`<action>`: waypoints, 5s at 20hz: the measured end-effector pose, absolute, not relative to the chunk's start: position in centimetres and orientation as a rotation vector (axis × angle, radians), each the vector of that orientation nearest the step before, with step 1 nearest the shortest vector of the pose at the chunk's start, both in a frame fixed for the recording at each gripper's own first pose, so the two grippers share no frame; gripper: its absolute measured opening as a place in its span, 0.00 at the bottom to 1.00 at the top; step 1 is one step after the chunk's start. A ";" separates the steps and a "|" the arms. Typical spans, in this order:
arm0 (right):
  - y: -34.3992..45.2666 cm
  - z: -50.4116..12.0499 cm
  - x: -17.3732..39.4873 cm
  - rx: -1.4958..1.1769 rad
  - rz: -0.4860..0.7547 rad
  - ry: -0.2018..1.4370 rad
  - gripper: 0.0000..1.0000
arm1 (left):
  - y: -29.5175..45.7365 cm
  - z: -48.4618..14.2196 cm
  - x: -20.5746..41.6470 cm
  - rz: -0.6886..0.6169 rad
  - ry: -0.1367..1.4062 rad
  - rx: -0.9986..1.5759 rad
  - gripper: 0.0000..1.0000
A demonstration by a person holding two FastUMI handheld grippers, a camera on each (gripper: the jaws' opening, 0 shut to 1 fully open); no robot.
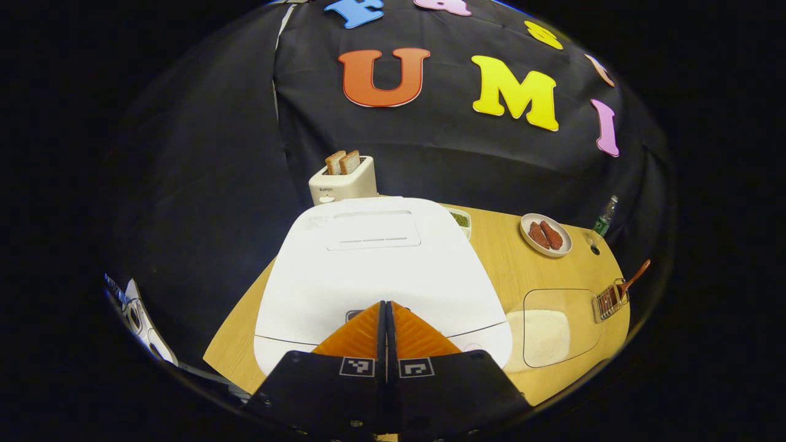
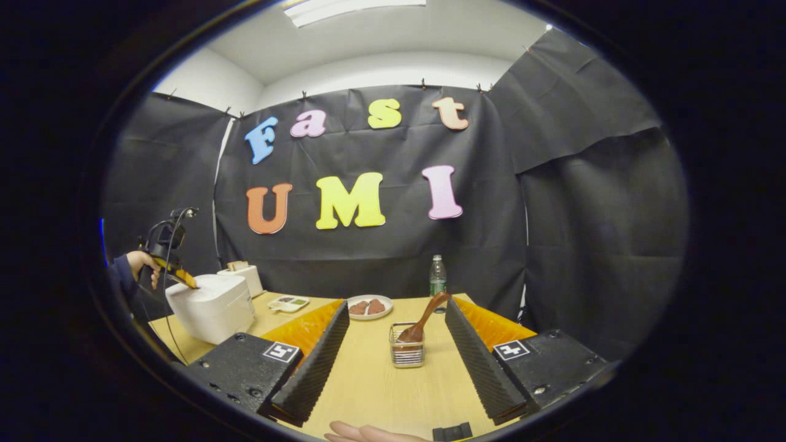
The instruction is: Close the left gripper, press the button to open the rice cooker; take a wooden spoon from the chopstick holder with the right hand, scoop a spoonful of rice and pour it into the rice cooker, then put the wooden spoon back into the chopstick holder.
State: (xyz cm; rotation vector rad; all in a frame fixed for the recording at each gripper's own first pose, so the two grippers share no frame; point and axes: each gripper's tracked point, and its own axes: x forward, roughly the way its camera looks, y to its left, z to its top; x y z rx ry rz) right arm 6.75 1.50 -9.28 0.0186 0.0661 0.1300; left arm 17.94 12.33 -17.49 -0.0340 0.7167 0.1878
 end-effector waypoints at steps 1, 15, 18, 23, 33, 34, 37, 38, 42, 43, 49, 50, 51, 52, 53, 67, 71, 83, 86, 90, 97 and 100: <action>1.5 -9.4 6.8 0.023 0.129 0.068 0.99 | 12.3 -17.3 17.9 0.190 0.711 -0.033 0.00; 0.6 -13.7 11.0 0.019 0.084 0.160 0.99 | 11.5 -8.5 16.1 0.246 0.324 -0.055 0.96; 0.5 -14.4 13.1 0.021 0.083 0.180 1.00 | 9.9 -7.6 14.7 0.243 0.216 -0.019 0.95; 0.0 -15.8 17.6 -0.016 0.052 0.202 0.99 | 6.9 -6.8 12.6 0.224 0.107 0.027 0.94; -0.3 -19.9 24.7 0.038 0.067 0.282 0.99 | 1.4 -7.7 9.2 0.121 0.034 0.032 0.94; -0.3 -20.5 25.1 0.042 0.068 0.294 0.99 | 1.1 -7.9 8.7 0.118 0.027 0.036 0.95; -0.2 -21.7 26.7 0.040 0.081 0.306 1.00 | 1.0 -8.9 7.8 0.141 0.005 0.049 0.94; -0.7 -22.3 27.4 0.035 0.063 0.317 1.00 | 1.0 -9.5 7.7 0.148 0.007 0.049 0.95; -1.2 -24.3 30.4 0.154 0.055 0.372 0.99 | 0.6 -11.3 7.5 0.127 0.029 0.045 0.95; -0.9 -24.5 31.4 0.189 0.073 0.370 1.00 | 1.2 -11.7 7.7 0.148 0.043 0.044 0.95; -0.8 -27.8 34.3 0.177 0.048 0.407 0.83 | 0.4 -13.1 8.4 0.126 0.085 0.031 0.95; -0.9 -28.0 34.6 0.175 0.038 0.409 0.82 | 0.4 -13.3 8.3 0.127 0.084 0.041 0.95; -1.1 -27.8 34.6 0.189 0.026 0.394 0.72 | 0.5 -13.5 8.3 0.130 0.088 0.050 0.95; -0.5 -27.7 34.6 0.219 0.029 0.400 0.51 | 0.3 -13.8 8.3 0.125 0.096 0.056 0.94; 0.2 -27.3 34.0 0.236 0.050 0.402 0.30 | 0.1 -14.0 8.2 0.122 0.102 0.059 0.95; 3.0 -17.1 28.4 0.141 0.036 0.194 0.14 | 3.3 -13.5 5.2 0.102 0.059 0.009 0.95; 7.6 -13.7 26.3 0.066 0.098 0.129 0.11 | 5.0 -13.5 4.7 0.110 0.053 -0.003 0.95; 24.8 -15.9 22.5 0.049 0.326 0.211 0.09 | 8.7 -14.3 3.4 0.152 0.067 -0.008 0.94; 27.6 -19.0 22.4 0.084 0.352 0.283 0.09 | 8.7 -14.2 3.3 0.151 0.063 -0.014 0.94; 30.8 -22.0 22.7 0.092 0.367 0.343 0.09 | 8.7 -14.3 3.3 0.150 0.071 -0.007 0.94; 33.5 -27.7 22.9 0.006 0.372 0.411 0.09 | 8.0 -14.6 3.7 0.138 0.077 -0.003 0.94; 34.2 -28.3 22.5 0.089 0.427 0.486 0.10 | 7.8 -14.9 3.7 0.134 0.084 -0.011 0.94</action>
